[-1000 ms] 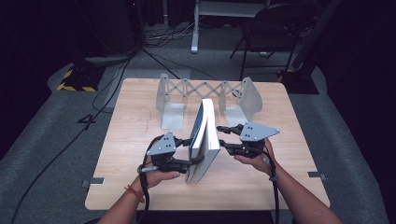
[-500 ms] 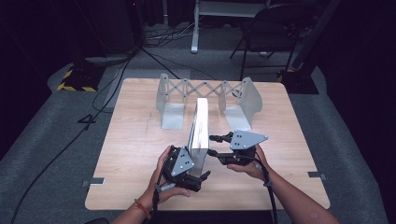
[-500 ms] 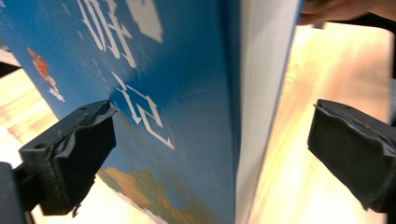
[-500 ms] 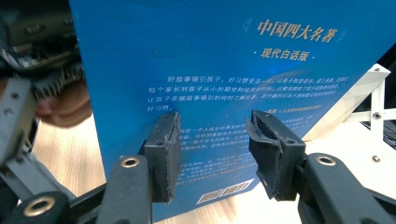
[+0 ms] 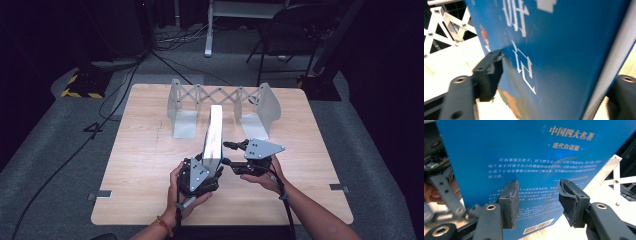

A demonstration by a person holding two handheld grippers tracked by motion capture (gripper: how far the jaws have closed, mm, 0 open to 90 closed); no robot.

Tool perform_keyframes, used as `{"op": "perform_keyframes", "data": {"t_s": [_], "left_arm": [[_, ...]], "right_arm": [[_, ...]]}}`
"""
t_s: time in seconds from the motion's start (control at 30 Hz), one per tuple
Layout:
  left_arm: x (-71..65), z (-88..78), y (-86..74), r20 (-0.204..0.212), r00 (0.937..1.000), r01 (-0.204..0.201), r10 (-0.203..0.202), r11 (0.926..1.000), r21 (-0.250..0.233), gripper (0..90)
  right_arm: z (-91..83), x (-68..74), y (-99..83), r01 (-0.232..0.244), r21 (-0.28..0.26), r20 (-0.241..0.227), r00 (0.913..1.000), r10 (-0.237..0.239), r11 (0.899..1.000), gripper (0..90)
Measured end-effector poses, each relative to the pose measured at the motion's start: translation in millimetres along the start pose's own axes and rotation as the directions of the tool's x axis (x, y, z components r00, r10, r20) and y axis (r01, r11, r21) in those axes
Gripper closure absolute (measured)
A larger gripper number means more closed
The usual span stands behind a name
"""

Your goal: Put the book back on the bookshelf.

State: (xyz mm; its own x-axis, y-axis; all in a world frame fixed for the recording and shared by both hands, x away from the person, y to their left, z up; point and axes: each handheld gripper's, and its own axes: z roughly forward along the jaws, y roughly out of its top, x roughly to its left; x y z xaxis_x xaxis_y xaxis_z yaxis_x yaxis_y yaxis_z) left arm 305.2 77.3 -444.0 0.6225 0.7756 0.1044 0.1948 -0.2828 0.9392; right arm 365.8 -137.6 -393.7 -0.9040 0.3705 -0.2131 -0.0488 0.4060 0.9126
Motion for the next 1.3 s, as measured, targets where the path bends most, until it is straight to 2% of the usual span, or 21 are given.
{"op": "perform_keyframes", "data": {"t_s": [0.13,0.17,0.2,0.23,0.33,0.47,0.57,0.67,0.73,0.83,0.97,1.07,1.13,1.2,1.27,1.3], "left_arm": [[14.0,-8.5,-4.2,0.014,0.9995,0.027,-0.027,0.9996,-0.001,53.1],[14.0,-8.5,-4.2,0.014,0.9995,0.027,-0.027,0.9996,-0.001,57.2],[19.5,-10.4,-5.5,0.017,0.9990,0.041,-0.041,0.9992,0.003,59.3],[25.8,-11.6,-6.1,0.039,0.9985,0.038,-0.039,0.9993,0.006,59.5],[29.2,-11.7,-6.3,0.049,0.9979,0.041,-0.041,0.9991,0.006,59.4],[37.5,-11.9,-7.0,0.072,0.9971,0.023,-0.024,0.9997,0.005,59.1],[43.7,-11.4,-7.6,0.089,0.9957,0.024,-0.024,0.9997,-0.001,58.8],[48.1,-10.8,-8.3,0.098,0.9948,0.029,-0.028,0.9995,-0.010,58.3],[50.3,-10.0,-7.4,0.096,0.9952,0.021,-0.020,0.9997,-0.011,57.5],[55.2,-7.1,-5.1,0.109,0.9934,0.038,-0.034,0.9989,-0.028,55.8],[58.0,-5.4,0.0,0.125,0.9917,0.034,-0.028,0.9983,-0.047,55.4],[63.2,-4.4,2.1,0.156,0.9874,0.036,-0.028,0.9982,-0.048,56.6],[67.1,-3.0,2.7,0.182,0.9822,0.055,-0.046,0.9976,-0.044,57.7],[72.2,-0.2,2.1,0.227,0.9694,0.106,-0.093,0.9933,-0.046,59.6],[72.8,1.5,2.3,0.248,0.9651,0.099,-0.084,0.9939,-0.049,60.0],[73.0,3.6,2.7,0.273,0.9585,0.101,-0.084,0.9935,-0.052,59.9]], "right_arm": [[-1.5,-4.4,-1.3,0.000,0.007,0.001,1.0000,0.000,1.000,47.5],[-3.3,-7.0,-2.2,-0.006,0.005,0.000,1.0000,0.006,1.000,46.5],[-6.8,-10.7,-3.6,-0.016,0.005,-0.001,0.9999,0.016,1.000,45.9],[-9.8,-14.1,-5.3,-0.013,0.010,-0.001,0.9999,0.013,1.000,45.0],[-16.2,-20.7,-10.3,-0.003,0.026,0.010,0.9999,0.003,1.000,43.0],[-32.2,-44.0,-36.4,-0.036,0.114,0.023,0.9992,0.034,0.993,38.8],[-42.0,-60.9,-68.8,-0.098,0.210,0.041,0.9949,0.092,0.973,38.1],[-51.3,-71.3,-96.4,-0.133,0.293,0.078,0.9902,0.115,0.947,38.0],[-57.1,-76.5,-110.6,-0.168,0.317,0.092,0.9849,0.146,0.933,38.1],[-64.0,-84.2,-131.0,-0.208,0.351,0.133,0.9762,0.172,0.913,38.0],[-68.1,-93.6,-143.4,-0.258,0.342,0.150,0.9643,0.218,0.904,37.9],[-68.7,-96.0,-146.7,-0.274,0.343,0.150,0.9603,0.236,0.898,37.0],[-68.2,-97.4,-149.3,-0.275,0.349,0.151,0.9599,0.236,0.896,36.5],[-67.8,-100.2,-153.4,-0.293,0.344,0.150,0.9549,0.256,0.892,36.1],[-67.5,-102.7,-156.2,-0.296,0.351,0.170,0.9530,0.251,0.888,36.1],[-67.4,-104.3,-158.1,-0.304,0.352,0.176,0.9505,0.256,0.885,36.1]]}}
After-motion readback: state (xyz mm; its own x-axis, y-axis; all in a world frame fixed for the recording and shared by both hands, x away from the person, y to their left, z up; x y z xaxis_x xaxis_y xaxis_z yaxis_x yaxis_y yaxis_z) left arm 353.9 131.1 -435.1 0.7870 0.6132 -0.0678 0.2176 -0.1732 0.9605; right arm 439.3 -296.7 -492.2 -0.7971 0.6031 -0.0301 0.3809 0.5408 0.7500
